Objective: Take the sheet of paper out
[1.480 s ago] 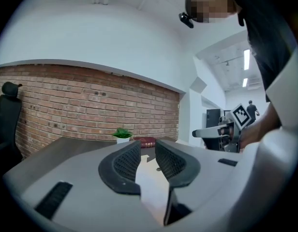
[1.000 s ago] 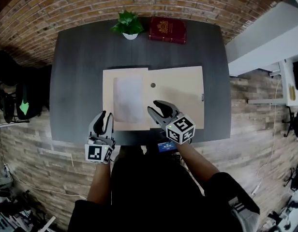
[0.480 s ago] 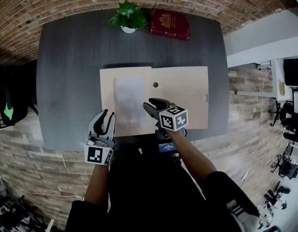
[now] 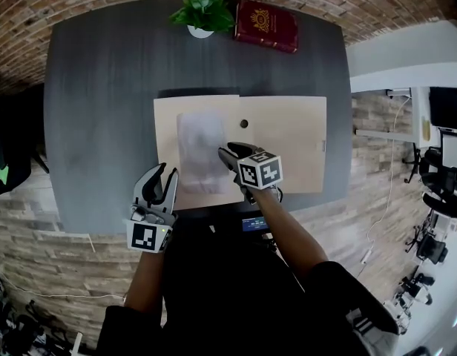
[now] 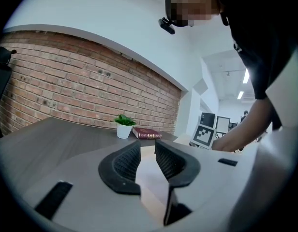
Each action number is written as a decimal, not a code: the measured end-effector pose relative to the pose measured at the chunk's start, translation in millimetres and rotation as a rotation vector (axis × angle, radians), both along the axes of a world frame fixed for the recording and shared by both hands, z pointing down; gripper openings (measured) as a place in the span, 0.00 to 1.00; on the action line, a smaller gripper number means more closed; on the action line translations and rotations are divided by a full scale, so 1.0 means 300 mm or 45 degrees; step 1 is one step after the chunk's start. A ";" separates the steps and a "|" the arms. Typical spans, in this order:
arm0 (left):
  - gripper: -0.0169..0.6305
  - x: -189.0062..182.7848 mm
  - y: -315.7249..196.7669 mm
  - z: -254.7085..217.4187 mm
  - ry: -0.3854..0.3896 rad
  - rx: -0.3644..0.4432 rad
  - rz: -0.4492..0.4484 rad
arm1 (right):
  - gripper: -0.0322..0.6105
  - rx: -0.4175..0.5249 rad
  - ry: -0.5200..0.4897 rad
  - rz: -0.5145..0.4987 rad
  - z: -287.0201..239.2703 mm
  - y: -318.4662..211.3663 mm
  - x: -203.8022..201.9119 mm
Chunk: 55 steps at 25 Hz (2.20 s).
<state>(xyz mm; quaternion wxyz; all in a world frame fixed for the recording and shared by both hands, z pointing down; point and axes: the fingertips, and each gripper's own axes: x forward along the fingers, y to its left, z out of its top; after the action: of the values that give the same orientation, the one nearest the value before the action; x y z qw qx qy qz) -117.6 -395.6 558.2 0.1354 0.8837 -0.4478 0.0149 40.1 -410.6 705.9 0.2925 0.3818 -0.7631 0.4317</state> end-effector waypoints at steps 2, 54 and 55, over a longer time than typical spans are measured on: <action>0.16 0.004 0.004 0.002 0.007 -0.005 0.022 | 0.28 -0.015 0.008 -0.005 0.013 0.004 -0.012; 0.16 0.427 0.104 -0.147 -0.039 0.111 0.092 | 0.05 0.308 0.052 0.111 -0.294 0.048 0.655; 0.16 0.438 0.106 -0.154 -0.044 0.116 0.083 | 0.05 0.326 0.041 0.109 -0.315 0.050 0.669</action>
<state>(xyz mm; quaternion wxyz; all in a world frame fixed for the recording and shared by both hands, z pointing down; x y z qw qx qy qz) 13.7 -363.9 512.1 0.0869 0.9027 -0.4211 0.0140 240.7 -395.6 611.5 0.2349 0.4550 -0.7903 0.3365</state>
